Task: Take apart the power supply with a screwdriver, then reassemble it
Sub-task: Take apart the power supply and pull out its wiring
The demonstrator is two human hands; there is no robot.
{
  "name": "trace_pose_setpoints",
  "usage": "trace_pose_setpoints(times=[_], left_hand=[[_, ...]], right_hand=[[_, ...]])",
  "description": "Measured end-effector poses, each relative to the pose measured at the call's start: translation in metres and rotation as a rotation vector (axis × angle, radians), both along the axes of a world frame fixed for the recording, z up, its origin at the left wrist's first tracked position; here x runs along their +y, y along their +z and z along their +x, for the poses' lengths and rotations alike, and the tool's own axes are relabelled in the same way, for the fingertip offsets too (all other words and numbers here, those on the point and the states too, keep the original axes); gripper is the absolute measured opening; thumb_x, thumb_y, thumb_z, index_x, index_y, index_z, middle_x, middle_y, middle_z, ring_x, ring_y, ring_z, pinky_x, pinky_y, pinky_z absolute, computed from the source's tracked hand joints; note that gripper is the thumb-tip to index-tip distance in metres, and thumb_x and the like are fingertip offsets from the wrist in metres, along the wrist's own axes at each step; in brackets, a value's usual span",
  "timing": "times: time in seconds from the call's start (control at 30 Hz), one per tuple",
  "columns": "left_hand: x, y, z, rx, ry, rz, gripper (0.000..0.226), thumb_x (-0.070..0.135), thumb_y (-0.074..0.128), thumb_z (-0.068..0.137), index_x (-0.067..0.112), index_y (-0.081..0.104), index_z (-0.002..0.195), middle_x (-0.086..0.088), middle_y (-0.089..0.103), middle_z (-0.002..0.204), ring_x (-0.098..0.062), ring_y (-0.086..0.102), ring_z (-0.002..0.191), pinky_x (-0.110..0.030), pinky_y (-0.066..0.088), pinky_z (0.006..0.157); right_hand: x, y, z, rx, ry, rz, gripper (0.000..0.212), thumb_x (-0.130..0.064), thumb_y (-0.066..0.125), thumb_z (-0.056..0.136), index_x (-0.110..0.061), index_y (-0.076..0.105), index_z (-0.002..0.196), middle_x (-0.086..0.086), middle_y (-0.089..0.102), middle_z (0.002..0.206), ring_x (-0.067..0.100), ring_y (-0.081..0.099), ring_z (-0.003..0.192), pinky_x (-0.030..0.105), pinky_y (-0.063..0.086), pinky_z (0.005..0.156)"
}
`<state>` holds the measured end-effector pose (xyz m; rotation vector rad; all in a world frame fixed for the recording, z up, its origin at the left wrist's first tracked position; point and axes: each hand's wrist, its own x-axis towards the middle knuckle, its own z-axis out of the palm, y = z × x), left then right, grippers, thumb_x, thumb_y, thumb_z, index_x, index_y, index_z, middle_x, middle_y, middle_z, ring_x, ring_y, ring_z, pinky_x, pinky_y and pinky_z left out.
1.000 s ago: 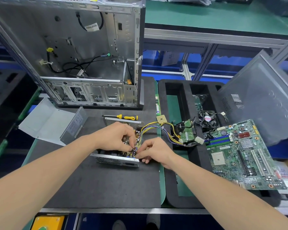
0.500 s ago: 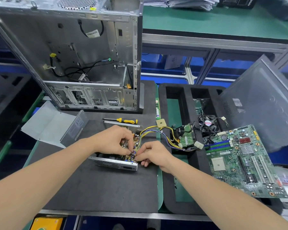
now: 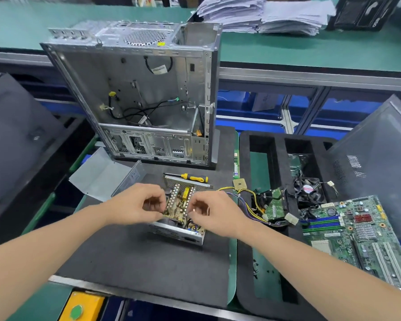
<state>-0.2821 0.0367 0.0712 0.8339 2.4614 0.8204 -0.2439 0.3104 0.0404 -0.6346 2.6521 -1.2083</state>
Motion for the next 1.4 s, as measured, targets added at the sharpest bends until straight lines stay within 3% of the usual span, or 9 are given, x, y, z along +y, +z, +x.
trace_pose_setpoints(times=[0.2, 0.57, 0.67, 0.8, 0.9, 1.0, 1.17, 1.3, 1.4], left_hand=[[-0.022, -0.018, 0.014, 0.016, -0.085, -0.091, 0.038, 0.044, 0.082, 0.082, 0.031, 0.064, 0.114, 0.018, 0.065, 0.105, -0.005, 0.061, 0.095, -0.027, 0.051, 0.086], [-0.025, -0.024, -0.014, 0.053, -0.305, -0.164, 0.032, 0.054, 0.063, 0.097, 0.025, 0.057, 0.107, 0.006, 0.060, 0.086, -0.012, 0.052, 0.075, -0.038, 0.047, 0.070], [-0.023, -0.010, -0.024, 0.043, -0.319, -0.085, 0.019, 0.054, 0.060, 0.100, 0.035, 0.056, 0.101, 0.011, 0.059, 0.076, -0.005, 0.051, 0.068, -0.025, 0.041, 0.062], [-0.018, 0.010, -0.033, -0.178, -0.231, 0.148, 0.018, 0.043, 0.058, 0.105, 0.034, 0.062, 0.090, 0.020, 0.066, 0.072, -0.002, 0.061, 0.064, -0.014, 0.045, 0.064], [-0.013, 0.013, -0.040, -0.465, -0.098, 0.258, 0.042, 0.042, 0.057, 0.106, 0.002, 0.066, 0.099, -0.005, 0.072, 0.080, -0.025, 0.065, 0.068, -0.035, 0.055, 0.067], [-0.009, 0.005, -0.047, -0.628, -0.025, 0.321, 0.056, 0.043, 0.054, 0.106, -0.012, 0.063, 0.108, -0.026, 0.072, 0.093, -0.033, 0.060, 0.077, -0.033, 0.055, 0.059], [-0.005, 0.000, -0.057, -0.739, 0.110, 0.352, 0.051, 0.046, 0.045, 0.108, 0.000, 0.066, 0.104, -0.017, 0.067, 0.084, -0.022, 0.059, 0.065, -0.029, 0.049, 0.057], [0.002, -0.006, -0.065, -0.748, 0.217, 0.333, 0.061, 0.043, 0.036, 0.112, -0.012, 0.060, 0.119, -0.015, 0.063, 0.079, -0.021, 0.057, 0.060, -0.030, 0.048, 0.055], [0.002, -0.007, -0.068, -0.738, 0.258, 0.312, 0.047, 0.040, 0.039, 0.112, 0.002, 0.066, 0.105, -0.013, 0.068, 0.076, -0.024, 0.059, 0.062, -0.031, 0.048, 0.055]], right_hand=[[-0.041, 0.012, 0.013, 0.219, 0.245, 0.516, 0.057, -0.064, 0.064, 0.089, -0.023, 0.054, 0.126, 0.002, 0.069, 0.113, 0.030, 0.066, 0.102, 0.042, 0.053, 0.078], [-0.064, 0.038, 0.001, 0.108, 0.205, 0.817, 0.040, -0.058, 0.062, 0.094, -0.023, 0.064, 0.112, 0.007, 0.070, 0.092, 0.035, 0.066, 0.093, 0.038, 0.037, 0.066], [-0.057, 0.061, -0.009, 0.003, 0.168, 0.799, 0.040, -0.064, 0.064, 0.091, -0.026, 0.065, 0.101, -0.006, 0.056, 0.075, 0.027, 0.058, 0.082, 0.037, 0.039, 0.063], [-0.041, 0.090, -0.024, -0.180, 0.097, 0.583, 0.039, -0.060, 0.063, 0.097, -0.026, 0.074, 0.112, -0.007, 0.071, 0.093, 0.017, 0.062, 0.087, 0.038, 0.049, 0.074], [-0.038, 0.093, -0.030, -0.275, 0.021, 0.466, 0.029, -0.057, 0.057, 0.102, -0.033, 0.073, 0.096, -0.009, 0.071, 0.087, 0.005, 0.060, 0.076, 0.030, 0.048, 0.072], [-0.040, 0.086, -0.032, -0.353, -0.093, 0.342, 0.034, -0.058, 0.057, 0.103, -0.033, 0.073, 0.086, -0.015, 0.060, 0.070, 0.001, 0.049, 0.062, 0.030, 0.040, 0.069], [-0.038, 0.079, -0.042, -0.447, -0.197, 0.159, 0.057, -0.054, 0.046, 0.109, -0.016, 0.039, 0.067, -0.001, 0.029, 0.062, 0.012, 0.026, 0.052, 0.035, 0.023, 0.069], [-0.035, 0.073, -0.056, -0.572, -0.275, 0.133, 0.064, -0.054, 0.042, 0.110, 0.004, 0.055, 0.086, 0.032, 0.060, 0.079, 0.020, 0.048, 0.068, 0.043, 0.046, 0.089], [-0.030, 0.068, -0.063, -0.553, -0.266, 0.139, 0.054, -0.056, 0.042, 0.109, -0.010, 0.055, 0.085, 0.029, 0.046, 0.081, 0.025, 0.041, 0.076, 0.039, 0.038, 0.083]])
